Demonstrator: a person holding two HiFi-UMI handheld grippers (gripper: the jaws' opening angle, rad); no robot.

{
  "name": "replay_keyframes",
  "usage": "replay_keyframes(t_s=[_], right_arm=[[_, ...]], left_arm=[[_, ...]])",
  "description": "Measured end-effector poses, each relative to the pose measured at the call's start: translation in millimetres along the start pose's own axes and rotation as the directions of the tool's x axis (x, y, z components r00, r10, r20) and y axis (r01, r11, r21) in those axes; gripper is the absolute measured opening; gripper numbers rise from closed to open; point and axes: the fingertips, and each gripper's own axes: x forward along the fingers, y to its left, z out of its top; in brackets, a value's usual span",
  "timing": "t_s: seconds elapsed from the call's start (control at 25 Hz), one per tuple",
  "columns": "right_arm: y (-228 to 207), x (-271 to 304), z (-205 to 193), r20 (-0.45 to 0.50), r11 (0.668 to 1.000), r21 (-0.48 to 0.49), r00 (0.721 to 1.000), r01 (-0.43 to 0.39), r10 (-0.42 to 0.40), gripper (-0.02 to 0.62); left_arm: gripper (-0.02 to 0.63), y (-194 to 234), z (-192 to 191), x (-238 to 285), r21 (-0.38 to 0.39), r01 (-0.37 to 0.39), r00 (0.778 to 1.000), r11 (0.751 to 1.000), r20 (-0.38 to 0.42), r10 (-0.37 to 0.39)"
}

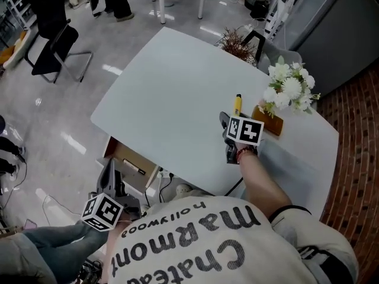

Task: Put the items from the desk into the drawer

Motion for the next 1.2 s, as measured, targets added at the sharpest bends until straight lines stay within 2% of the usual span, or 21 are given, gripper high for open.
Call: replay_keyframes(t_s=[0.24,0.48,0.6,0.68,0.76,0.84,1.04,1.2], right_arm=[[-21,17,-14,-0.053,0.998,0.002,0.997,0.062,-0.062,0.33],[-34,23,-23,-0.076,0.992,-0.028,0.989,0.124,-0.125,0.276],[-30,24,-23,-0.077,0.992,-0.044,0.99,0.118,-0.121,0.242],[-23,25,-22,-0.08,0.992,-0.056,0.99,0.11,-0.114,0.185],[-17,25,-21,-0.081,0.991,-0.065,0.99,0.113,-0.118,0.155],[-14,24,-20,-0.084,0.99,-0.071,0.988,0.124,-0.13,0.147],[-3,15,-30,-0.116,0.991,0.033,0.986,0.128,-0.124,0.143],[32,11,-36,-0.12,0.993,0.063,0.988,0.1,-0.092,0.141]], left_arm=[[0.002,4,-3,2,0.003,-0.008,1.0,1.0,-0.003,0.008],[0.002,13,-3,-13,-0.003,-0.048,0.999,0.999,0.007,0.048],[0.002,26,-1,-23,-0.013,-0.082,0.996,0.997,0.023,0.083],[0.002,35,-2,-30,-0.022,-0.102,0.994,0.995,0.027,0.103],[0.003,43,-2,-35,-0.037,-0.114,0.993,0.993,0.028,0.115],[0.002,49,-2,-42,-0.053,-0.118,0.992,0.992,0.032,0.12],[0.002,74,15,-59,-0.065,-0.122,0.991,0.99,0.054,0.125],[0.002,107,37,-82,-0.078,-0.154,0.983,0.985,0.088,0.16]])
